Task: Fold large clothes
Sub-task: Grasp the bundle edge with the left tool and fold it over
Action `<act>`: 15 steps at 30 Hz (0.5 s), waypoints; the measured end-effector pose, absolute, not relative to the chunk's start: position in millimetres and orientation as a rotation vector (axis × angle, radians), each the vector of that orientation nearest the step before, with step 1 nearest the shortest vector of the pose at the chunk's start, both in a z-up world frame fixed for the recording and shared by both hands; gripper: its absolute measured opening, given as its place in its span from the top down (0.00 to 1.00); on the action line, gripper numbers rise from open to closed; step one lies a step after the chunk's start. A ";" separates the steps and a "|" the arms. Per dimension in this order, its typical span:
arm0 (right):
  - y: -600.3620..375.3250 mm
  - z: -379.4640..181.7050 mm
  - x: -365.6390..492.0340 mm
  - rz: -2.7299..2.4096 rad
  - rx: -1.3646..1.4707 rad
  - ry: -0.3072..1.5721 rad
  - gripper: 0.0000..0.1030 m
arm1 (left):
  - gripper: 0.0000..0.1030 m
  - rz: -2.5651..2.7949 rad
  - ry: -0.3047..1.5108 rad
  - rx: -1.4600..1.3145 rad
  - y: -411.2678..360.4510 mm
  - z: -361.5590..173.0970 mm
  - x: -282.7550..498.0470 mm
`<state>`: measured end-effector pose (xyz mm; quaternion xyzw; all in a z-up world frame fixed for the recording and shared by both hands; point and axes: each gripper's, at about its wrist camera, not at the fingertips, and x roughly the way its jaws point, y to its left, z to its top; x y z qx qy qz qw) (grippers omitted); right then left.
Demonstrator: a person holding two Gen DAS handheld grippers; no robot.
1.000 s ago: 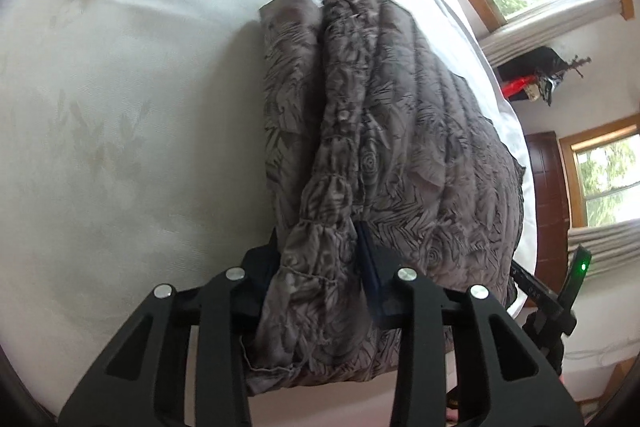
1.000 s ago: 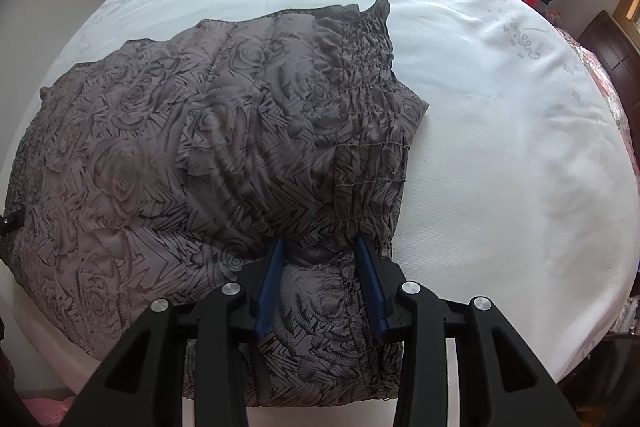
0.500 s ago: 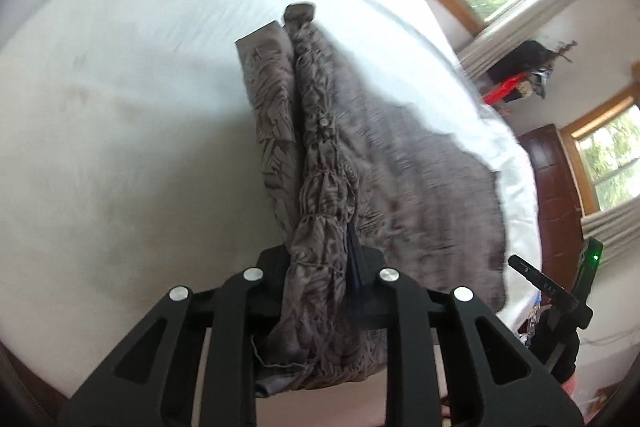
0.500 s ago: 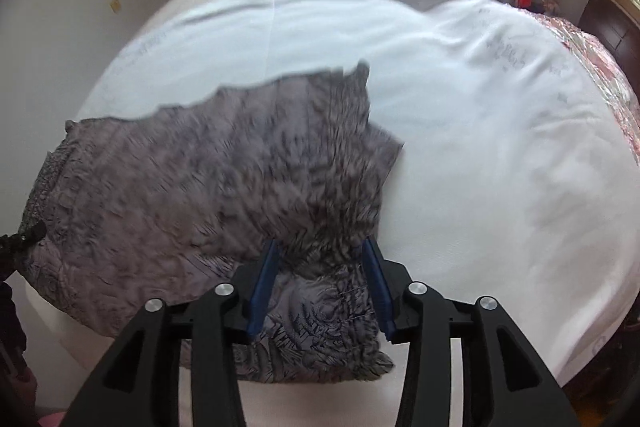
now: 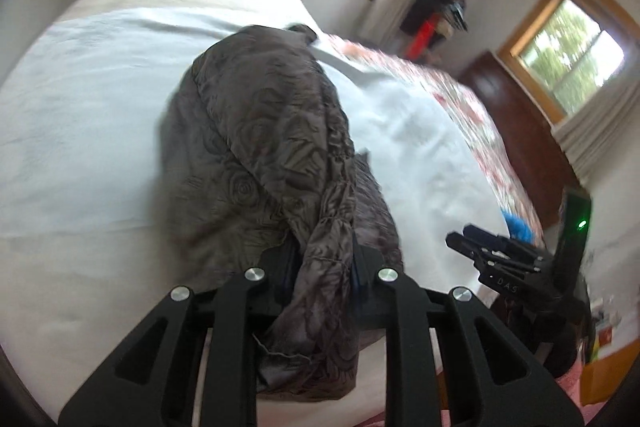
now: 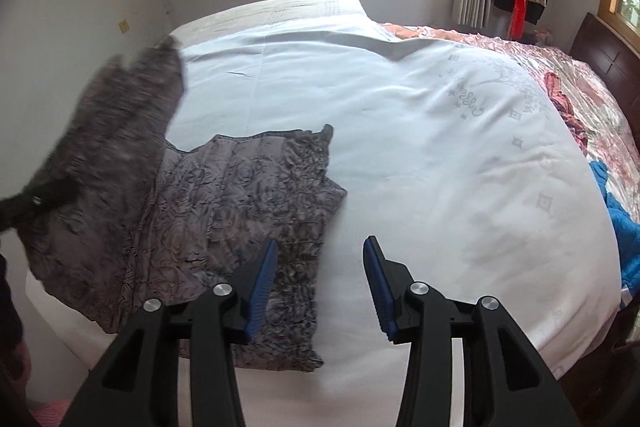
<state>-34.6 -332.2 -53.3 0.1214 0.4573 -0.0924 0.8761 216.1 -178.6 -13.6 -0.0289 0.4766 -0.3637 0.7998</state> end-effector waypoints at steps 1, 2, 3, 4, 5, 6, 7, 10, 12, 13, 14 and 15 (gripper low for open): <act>-337.3 -54.9 -36.1 -0.192 0.262 0.957 0.56 | 0.81 -0.781 1.034 -0.043 -191.2 -20.6 215.3; -341.4 -55.3 -37.7 -0.193 0.265 0.960 0.56 | 0.81 -0.784 1.041 -0.012 -206.8 -30.0 213.4; -345.4 -57.8 -38.5 -0.196 0.266 0.966 0.56 | 0.81 -0.780 1.054 0.020 -221.5 -41.5 211.6; -348.3 -60.1 -39.5 -0.200 0.265 0.972 0.56 | 0.81 -0.780 1.074 0.040 -229.8 -52.8 211.0; -351.6 -61.2 -41.0 -0.200 0.266 0.976 0.56 | 0.81 -0.783 1.088 0.058 -236.5 -63.1 211.4; -355.6 -62.8 -42.4 -0.198 0.270 0.982 0.56 | 0.81 -0.781 1.099 0.072 -243.2 -70.7 208.8; -358.9 -66.1 -42.5 -0.196 0.275 0.990 0.56 | 0.81 -0.773 1.133 0.088 -252.0 -85.0 207.6; -366.1 -73.6 -42.5 -0.192 0.286 1.007 0.56 | 0.78 -0.775 1.162 0.105 -256.4 -109.1 210.0; -368.1 -77.1 -42.4 -0.189 0.292 1.014 0.56 | 0.77 -0.771 1.168 0.120 -258.2 -117.3 208.6; -369.2 -78.9 -41.2 -0.185 0.294 1.018 0.56 | 0.77 -0.771 1.172 0.129 -257.6 -120.9 207.7; -369.6 -80.1 -40.4 -0.182 0.296 1.019 0.56 | 0.77 -0.769 1.176 0.130 -255.0 -123.9 207.4; -369.7 -81.2 -39.4 -0.176 0.299 1.021 0.56 | 0.77 -0.765 1.181 0.125 -254.7 -127.4 207.8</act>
